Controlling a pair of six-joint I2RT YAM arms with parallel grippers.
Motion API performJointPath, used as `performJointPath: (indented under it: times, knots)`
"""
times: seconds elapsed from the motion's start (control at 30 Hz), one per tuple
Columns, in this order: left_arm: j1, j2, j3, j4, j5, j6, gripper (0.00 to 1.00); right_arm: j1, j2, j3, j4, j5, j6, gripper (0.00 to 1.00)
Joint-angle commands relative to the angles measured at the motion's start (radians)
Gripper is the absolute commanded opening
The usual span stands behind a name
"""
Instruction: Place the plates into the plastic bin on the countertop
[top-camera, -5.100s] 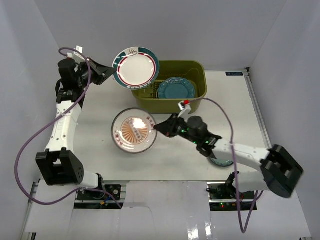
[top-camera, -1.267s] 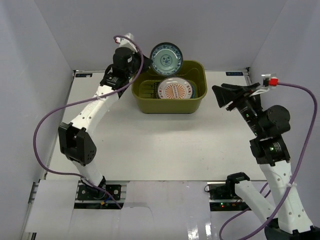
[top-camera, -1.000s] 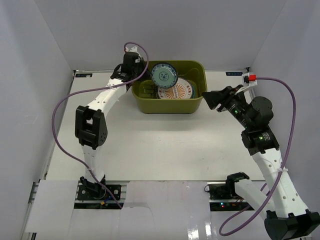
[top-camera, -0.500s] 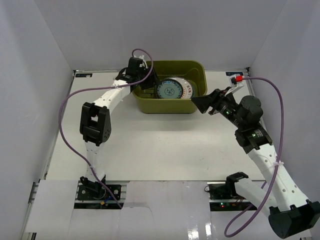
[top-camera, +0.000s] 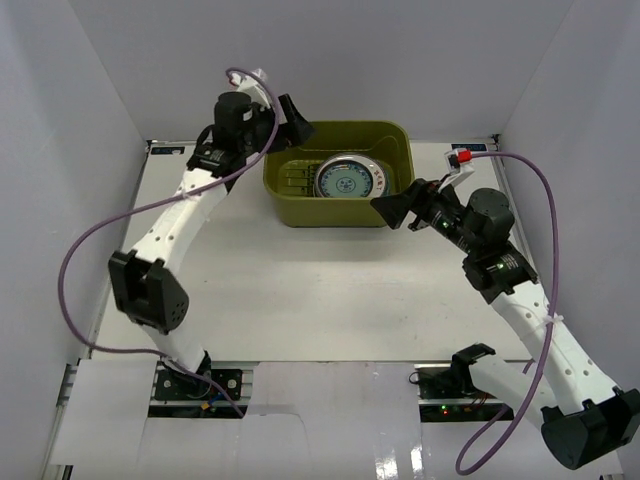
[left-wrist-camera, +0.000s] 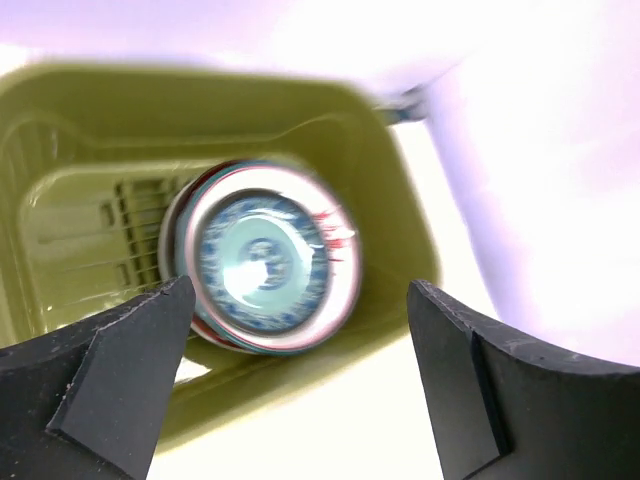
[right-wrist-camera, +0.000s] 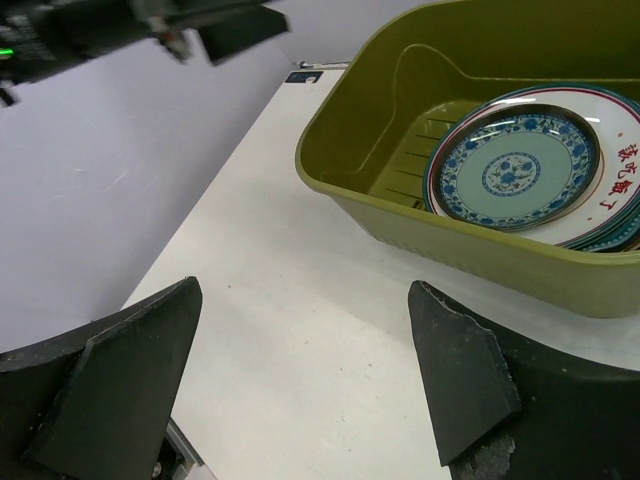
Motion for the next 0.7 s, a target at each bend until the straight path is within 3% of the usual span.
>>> performJointPath:
  times: [0.0,0.17,0.3,0.4,0.5,0.67]
  knots:
    - [-0.009,-0.237,-0.117,0.098,0.061,0.027,0.98,0.006,-0.031,0.064,0.003,-0.017,-0.044,0.9]
    - [-0.011,-0.507,-0.357,0.132,0.186,0.022,0.98,0.007,-0.129,0.105,-0.118,0.038,-0.127,0.9]
    - [-0.012,-0.801,-0.55,0.144,0.223,-0.013,0.98,0.007,-0.264,0.121,-0.204,0.194,-0.167,0.9]
    - [-0.014,-0.92,-0.71,0.186,0.294,-0.05,0.98,0.007,-0.311,0.121,-0.273,0.251,-0.173,0.9]
    - [-0.014,-1.015,-0.74,0.171,0.295,-0.067,0.98,0.007,-0.32,0.15,-0.344,0.252,-0.17,0.9]
    - [-0.014,-1.02,-0.645,0.083,0.343,-0.039,0.98,0.007,-0.314,0.217,-0.389,0.233,-0.141,0.9]
